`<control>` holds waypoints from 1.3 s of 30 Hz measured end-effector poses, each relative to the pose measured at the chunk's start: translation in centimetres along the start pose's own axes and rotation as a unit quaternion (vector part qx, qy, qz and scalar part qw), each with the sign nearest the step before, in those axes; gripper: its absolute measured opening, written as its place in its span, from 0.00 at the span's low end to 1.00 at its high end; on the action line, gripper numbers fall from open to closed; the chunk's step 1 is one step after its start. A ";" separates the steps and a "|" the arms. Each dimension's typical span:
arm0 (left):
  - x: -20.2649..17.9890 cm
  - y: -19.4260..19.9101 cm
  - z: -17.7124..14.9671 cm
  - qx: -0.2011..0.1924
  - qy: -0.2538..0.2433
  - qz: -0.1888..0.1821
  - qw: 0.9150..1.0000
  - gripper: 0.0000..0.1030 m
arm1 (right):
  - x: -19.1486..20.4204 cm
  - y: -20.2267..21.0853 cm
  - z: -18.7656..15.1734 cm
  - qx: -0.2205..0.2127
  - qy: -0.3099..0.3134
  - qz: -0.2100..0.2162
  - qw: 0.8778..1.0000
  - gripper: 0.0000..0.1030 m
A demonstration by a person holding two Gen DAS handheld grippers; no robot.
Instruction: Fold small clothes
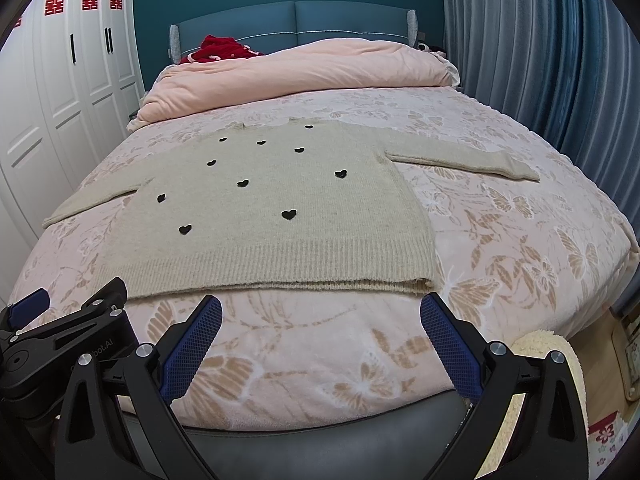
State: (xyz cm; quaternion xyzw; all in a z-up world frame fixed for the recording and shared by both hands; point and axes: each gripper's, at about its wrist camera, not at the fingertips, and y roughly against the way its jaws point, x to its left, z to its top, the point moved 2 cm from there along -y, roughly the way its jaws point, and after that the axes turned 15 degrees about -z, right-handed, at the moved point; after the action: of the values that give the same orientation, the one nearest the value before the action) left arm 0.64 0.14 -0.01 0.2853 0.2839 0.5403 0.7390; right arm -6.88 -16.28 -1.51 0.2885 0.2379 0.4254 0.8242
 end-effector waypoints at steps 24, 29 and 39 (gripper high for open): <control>6.9 -4.4 1.1 0.024 0.070 0.002 0.997 0.95 | -22.0 -24.1 10.7 0.125 -0.257 0.002 0.958 0.95; 6.6 -6.2 1.6 0.043 0.077 -0.003 0.996 0.95 | -31.0 -33.5 12.9 0.152 -0.425 -0.014 0.892 0.90; 6.2 -9.8 2.8 0.069 0.107 -0.033 0.991 0.95 | -34.4 -42.2 15.4 0.167 -0.516 0.010 0.840 0.17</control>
State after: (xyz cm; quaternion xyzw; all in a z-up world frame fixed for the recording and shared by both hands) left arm 10.48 3.27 -5.97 0.2668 0.4072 0.5217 0.7006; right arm 8.71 -69.22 -13.96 0.6018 -0.1575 0.1765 0.7628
